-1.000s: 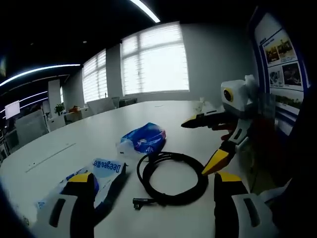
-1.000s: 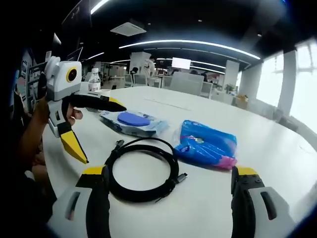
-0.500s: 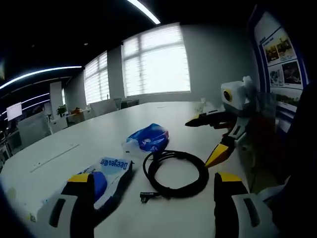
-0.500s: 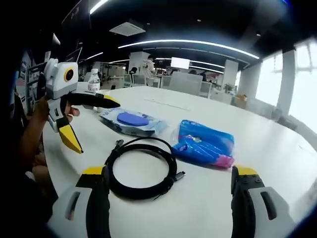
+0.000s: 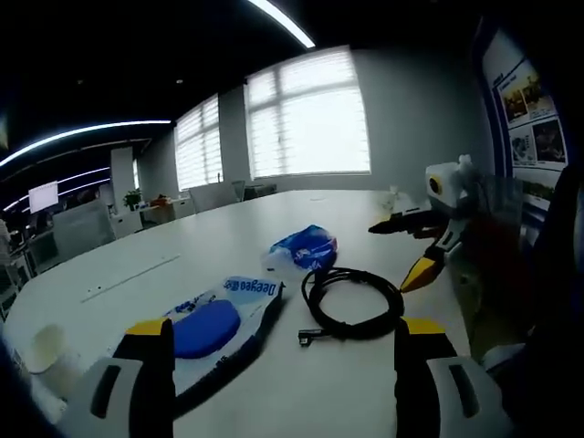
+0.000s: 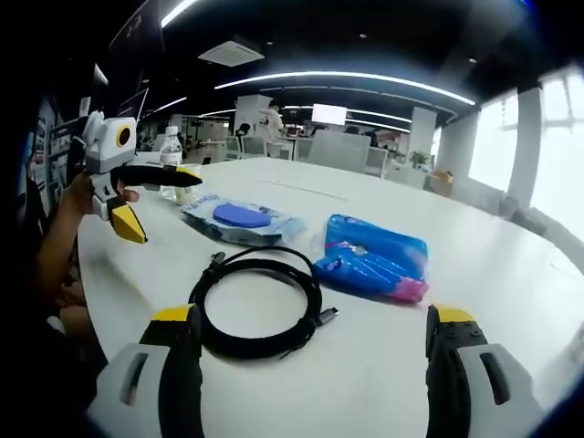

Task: Arrange the tabletop items into an orderly group along one side of the table until the central work area is clear of visible clutter.

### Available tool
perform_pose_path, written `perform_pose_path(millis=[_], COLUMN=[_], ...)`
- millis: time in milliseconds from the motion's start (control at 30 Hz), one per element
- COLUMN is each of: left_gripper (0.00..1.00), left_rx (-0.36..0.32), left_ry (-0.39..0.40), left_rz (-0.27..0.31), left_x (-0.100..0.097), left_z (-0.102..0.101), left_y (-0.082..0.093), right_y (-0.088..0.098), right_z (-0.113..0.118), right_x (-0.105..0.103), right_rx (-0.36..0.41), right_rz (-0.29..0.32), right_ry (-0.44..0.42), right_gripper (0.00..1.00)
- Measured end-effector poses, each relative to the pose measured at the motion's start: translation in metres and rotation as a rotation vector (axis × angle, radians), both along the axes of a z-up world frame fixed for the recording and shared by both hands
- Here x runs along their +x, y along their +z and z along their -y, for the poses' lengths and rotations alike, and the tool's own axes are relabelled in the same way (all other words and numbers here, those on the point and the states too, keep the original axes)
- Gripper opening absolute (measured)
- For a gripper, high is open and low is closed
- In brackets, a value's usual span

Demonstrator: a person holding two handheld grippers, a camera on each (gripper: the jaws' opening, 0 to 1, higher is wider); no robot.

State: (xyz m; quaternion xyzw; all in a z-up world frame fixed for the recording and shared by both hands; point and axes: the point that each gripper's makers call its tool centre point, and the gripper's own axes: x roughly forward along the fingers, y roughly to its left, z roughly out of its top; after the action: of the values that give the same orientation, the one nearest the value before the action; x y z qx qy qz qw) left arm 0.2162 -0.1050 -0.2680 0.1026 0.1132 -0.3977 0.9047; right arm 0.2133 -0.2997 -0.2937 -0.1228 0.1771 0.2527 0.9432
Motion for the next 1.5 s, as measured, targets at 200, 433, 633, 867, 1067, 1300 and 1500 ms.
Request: perform_pose_path(millis=[200, 433, 633, 867, 1067, 1300, 1500], left_gripper=[1.00, 1.00, 1.00, 1.00, 1.00, 1.00, 1.00], left_rx=[-0.004, -0.019, -0.022, -0.028, -0.028, -0.039, -0.047], left_ry=[0.008, 0.013, 0.029, 0.053, 0.073, 0.102, 0.143], left_rz=[-0.005, -0.007, 0.005, 0.006, 0.002, 0.007, 0.006], left_x=[-0.003, -0.006, -0.009, -0.014, -0.019, -0.026, -0.033], left_z=[-0.011, -0.021, -0.033, -0.048, -0.060, -0.077, -0.101], left_y=[-0.003, -0.001, 0.001, 0.001, -0.004, -0.005, -0.008], right_y=[0.000, 0.001, 0.002, 0.002, 0.002, 0.002, 0.001], right_z=[0.003, 0.004, 0.005, 0.006, 0.007, 0.011, 0.011], right_x=[0.000, -0.002, -0.004, -0.006, -0.009, -0.010, -0.014], right_rx=[-0.001, -0.001, -0.001, 0.001, 0.003, 0.003, -0.005], right_rz=[0.001, 0.000, 0.007, 0.004, 0.004, -0.001, -0.004], right_ry=[-0.008, -0.002, -0.003, 0.000, 0.004, -0.005, 0.001], right_gripper=[1.00, 1.00, 1.00, 1.00, 1.00, 1.00, 1.00])
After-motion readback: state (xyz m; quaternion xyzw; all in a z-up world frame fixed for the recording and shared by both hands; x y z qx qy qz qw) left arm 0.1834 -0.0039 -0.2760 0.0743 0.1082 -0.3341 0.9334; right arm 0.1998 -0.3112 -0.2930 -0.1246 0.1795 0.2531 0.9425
